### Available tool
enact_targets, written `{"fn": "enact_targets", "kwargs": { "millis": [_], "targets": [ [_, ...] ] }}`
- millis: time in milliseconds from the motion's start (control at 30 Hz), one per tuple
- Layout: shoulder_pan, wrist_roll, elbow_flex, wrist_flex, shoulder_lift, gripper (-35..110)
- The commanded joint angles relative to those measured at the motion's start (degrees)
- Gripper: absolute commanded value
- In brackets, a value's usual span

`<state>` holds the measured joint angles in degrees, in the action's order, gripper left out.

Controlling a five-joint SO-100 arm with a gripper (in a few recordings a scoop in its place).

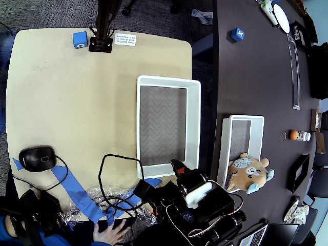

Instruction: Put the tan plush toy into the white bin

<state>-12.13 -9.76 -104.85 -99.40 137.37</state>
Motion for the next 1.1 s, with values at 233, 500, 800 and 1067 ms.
{"fn": "enact_targets", "kwargs": {
  "millis": [233,500,800,1067],
  "targets": [
    [-0.4,-0.4,0.9,0.3,0.8,0],
    [-0.4,-0.4,0.9,0.3,0.8,0],
    [-0.3,0.2,1.2,0.3,0.9,0],
    [11.6,0.3,1.3,0.2,1.7,0]
  ]
}}
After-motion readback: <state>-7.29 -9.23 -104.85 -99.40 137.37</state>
